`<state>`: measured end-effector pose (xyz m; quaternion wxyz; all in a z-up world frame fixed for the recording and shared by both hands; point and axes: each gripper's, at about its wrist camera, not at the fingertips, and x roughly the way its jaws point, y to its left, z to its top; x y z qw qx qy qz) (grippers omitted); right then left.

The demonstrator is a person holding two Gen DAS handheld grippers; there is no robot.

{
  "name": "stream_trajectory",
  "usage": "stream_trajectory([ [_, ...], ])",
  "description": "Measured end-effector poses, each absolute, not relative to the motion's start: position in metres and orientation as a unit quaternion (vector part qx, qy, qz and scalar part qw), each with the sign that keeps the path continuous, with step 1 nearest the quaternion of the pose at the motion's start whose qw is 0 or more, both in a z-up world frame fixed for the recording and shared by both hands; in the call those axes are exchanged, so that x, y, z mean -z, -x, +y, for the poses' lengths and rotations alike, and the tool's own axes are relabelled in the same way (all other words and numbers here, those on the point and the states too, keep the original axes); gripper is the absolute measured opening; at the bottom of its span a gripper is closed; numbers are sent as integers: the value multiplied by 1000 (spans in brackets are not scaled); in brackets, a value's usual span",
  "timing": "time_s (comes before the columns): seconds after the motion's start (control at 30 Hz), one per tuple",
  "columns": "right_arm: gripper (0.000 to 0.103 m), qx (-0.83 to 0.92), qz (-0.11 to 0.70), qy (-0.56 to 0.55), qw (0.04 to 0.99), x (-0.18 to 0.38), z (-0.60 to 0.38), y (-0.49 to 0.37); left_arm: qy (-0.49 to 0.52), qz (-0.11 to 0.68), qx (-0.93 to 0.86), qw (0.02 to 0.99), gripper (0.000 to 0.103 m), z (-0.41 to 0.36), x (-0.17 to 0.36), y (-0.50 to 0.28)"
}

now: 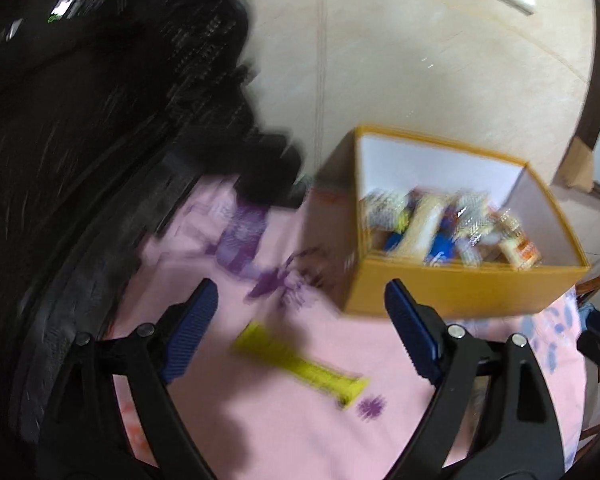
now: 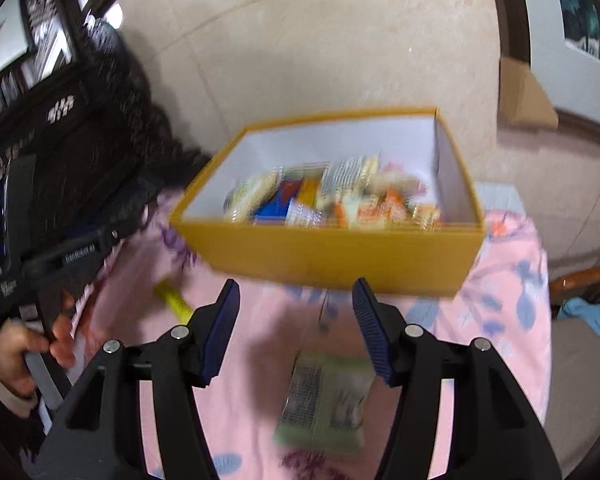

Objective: Organize snacks
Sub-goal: 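Grasp the green packet with the right tool while the left tool grasps the yellow bar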

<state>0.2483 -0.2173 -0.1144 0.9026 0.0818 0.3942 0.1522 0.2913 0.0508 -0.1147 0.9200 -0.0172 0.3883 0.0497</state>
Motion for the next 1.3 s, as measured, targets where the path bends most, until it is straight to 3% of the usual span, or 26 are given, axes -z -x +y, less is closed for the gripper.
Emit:
stream_trajectory([
  [0.37, 59, -92, 451, -115, 880, 173, -220, -208, 27, 459, -53, 886, 87, 44, 189, -276],
  [0.7, 60, -54, 455, -70, 886, 189, -220, -203, 65, 479, -75, 872, 87, 32, 216, -302],
  [1.03, 61, -51, 509, -73, 856, 229, -208, -229, 75, 499, -107, 857, 88, 31, 238, -320],
  [1.1, 64, -49, 505, -57, 860, 231, -201, -232, 66, 498, -111, 857, 90, 29, 239, -323],
  [1.17, 75, -54, 503, -38, 862, 233, -193, -233, 63, 494, -113, 860, 93, 27, 241, -324],
  [1.3, 77, -54, 491, 2, 870, 237, -181, -231, 62, 488, -116, 863, 94, 27, 241, -324],
])
